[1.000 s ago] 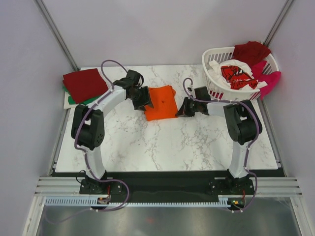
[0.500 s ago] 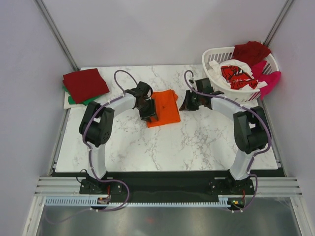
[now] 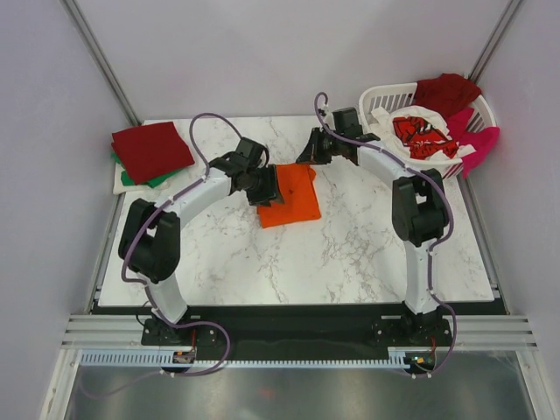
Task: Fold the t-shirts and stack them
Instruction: Fold the tshirt, then neatly place the folded tshirt to the corner
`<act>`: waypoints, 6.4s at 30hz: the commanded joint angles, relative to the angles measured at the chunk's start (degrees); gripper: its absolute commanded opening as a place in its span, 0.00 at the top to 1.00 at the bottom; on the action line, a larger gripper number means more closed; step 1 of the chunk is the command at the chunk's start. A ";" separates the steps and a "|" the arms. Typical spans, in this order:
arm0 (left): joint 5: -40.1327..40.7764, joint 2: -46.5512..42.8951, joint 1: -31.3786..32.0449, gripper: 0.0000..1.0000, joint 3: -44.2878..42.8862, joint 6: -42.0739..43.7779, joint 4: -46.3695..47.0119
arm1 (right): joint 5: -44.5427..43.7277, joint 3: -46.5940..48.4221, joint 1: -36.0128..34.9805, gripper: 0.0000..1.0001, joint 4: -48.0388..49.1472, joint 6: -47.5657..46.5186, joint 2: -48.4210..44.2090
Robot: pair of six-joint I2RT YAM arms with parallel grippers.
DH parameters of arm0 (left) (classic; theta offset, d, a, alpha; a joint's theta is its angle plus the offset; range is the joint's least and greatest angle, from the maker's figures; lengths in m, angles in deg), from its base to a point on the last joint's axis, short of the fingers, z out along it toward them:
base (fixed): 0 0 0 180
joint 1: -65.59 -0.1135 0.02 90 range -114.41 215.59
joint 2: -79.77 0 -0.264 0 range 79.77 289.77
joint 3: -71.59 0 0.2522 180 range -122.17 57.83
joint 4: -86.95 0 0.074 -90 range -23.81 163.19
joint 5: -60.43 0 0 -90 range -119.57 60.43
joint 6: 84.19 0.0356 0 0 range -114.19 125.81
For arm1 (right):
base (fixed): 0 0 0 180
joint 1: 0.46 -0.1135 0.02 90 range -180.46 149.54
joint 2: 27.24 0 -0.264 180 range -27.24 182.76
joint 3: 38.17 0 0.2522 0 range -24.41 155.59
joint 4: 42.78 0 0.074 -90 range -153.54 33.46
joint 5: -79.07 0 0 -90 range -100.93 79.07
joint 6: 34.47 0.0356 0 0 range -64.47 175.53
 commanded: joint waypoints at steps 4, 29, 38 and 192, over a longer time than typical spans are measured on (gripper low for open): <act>2.03 0.40 2.73 0.48 4.51 -1.33 1.20 | 2.58 7.60 1.64 0.92 -0.42 0.05 10.38; 3.08 -10.91 3.43 0.55 16.30 -0.98 4.72 | 14.00 5.50 8.24 0.82 2.40 -2.68 16.03; 11.97 -15.07 -1.73 0.40 8.83 5.34 7.25 | -3.12 3.66 6.13 0.50 -12.36 -9.62 -1.44; 13.46 21.25 -76.98 0.00 -47.62 -7.38 -20.07 | -4.46 -43.63 -8.02 0.39 -12.55 -8.92 -49.28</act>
